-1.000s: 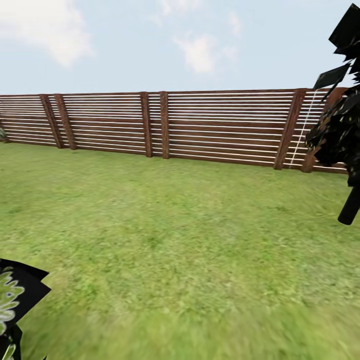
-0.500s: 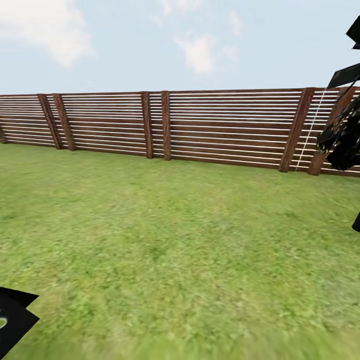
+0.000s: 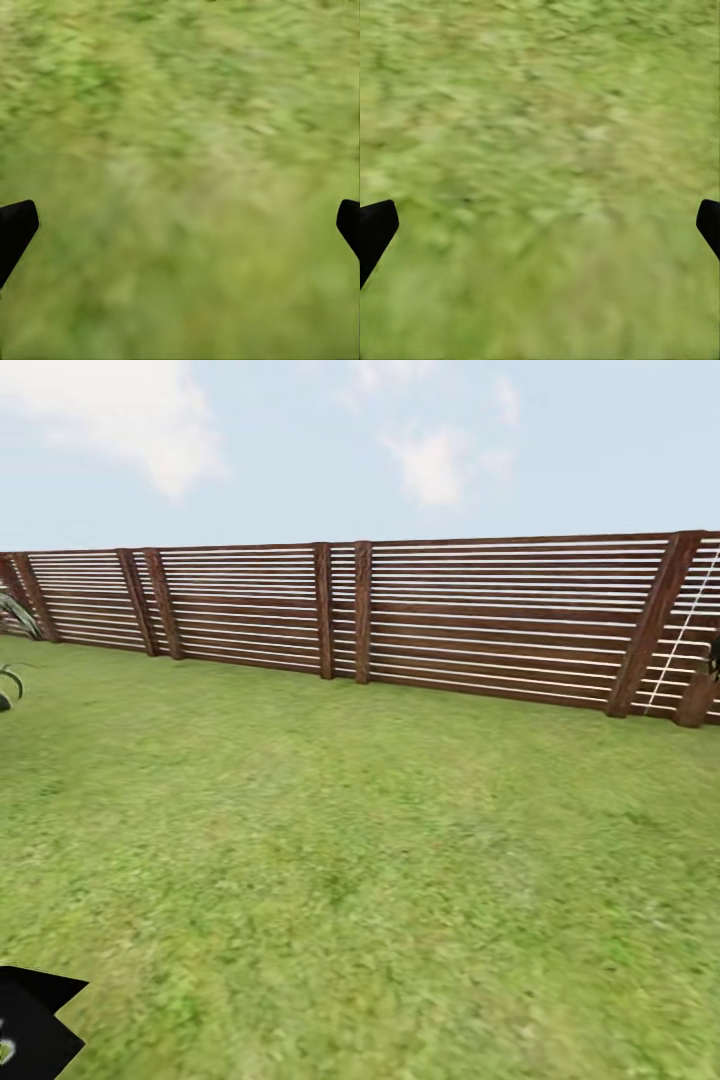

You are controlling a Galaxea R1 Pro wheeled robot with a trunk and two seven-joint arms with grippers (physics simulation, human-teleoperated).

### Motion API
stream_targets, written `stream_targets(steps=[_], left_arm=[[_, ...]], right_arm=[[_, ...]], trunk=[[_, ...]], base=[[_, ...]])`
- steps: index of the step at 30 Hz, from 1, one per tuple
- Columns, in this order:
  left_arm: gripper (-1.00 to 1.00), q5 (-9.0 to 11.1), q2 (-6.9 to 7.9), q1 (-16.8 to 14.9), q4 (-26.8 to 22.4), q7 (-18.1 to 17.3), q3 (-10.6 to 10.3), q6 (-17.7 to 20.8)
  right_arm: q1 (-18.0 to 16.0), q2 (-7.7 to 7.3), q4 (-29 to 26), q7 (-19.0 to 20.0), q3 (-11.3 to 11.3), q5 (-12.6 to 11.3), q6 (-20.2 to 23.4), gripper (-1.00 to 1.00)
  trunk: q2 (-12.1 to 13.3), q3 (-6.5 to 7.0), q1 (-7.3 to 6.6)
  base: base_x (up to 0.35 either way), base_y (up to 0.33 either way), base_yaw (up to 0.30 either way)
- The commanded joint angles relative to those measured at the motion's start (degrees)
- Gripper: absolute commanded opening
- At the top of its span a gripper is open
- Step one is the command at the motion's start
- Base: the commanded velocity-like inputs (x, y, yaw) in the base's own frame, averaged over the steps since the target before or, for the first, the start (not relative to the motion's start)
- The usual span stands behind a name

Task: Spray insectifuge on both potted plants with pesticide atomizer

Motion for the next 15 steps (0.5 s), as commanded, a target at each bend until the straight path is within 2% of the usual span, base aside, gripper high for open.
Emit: stream_targets(steps=[1,10,15], left_arm=[[1.0,-0.1,-0.01,-0.1,0.1,0.1,0.1,-0.2],[1.0,-0.1,-0.01,-0.1,0.1,0.1,0.1,-0.2],[1.0,-0.1,-0.01,-0.1,0.1,0.1,0.1,-0.2]], right_arm=[[0.0,0.0,0.0,0.0,-0.1,0.0,-0.2,1.0],[0.0,0.0,0.0,0.0,-0.1,0.0,-0.2,1.0],[0.0,0.0,0.0,0.0,-0.1,0.0,-0.2,1.0]], trunk=[[0.0,-0.05,0.03],[0.0,-0.05,0.03],[0.0,-0.05,0.03]], base=[[0.337,0.008,0.275],[0.337,0.001,0.276],[0.337,-0.061,0.277]])
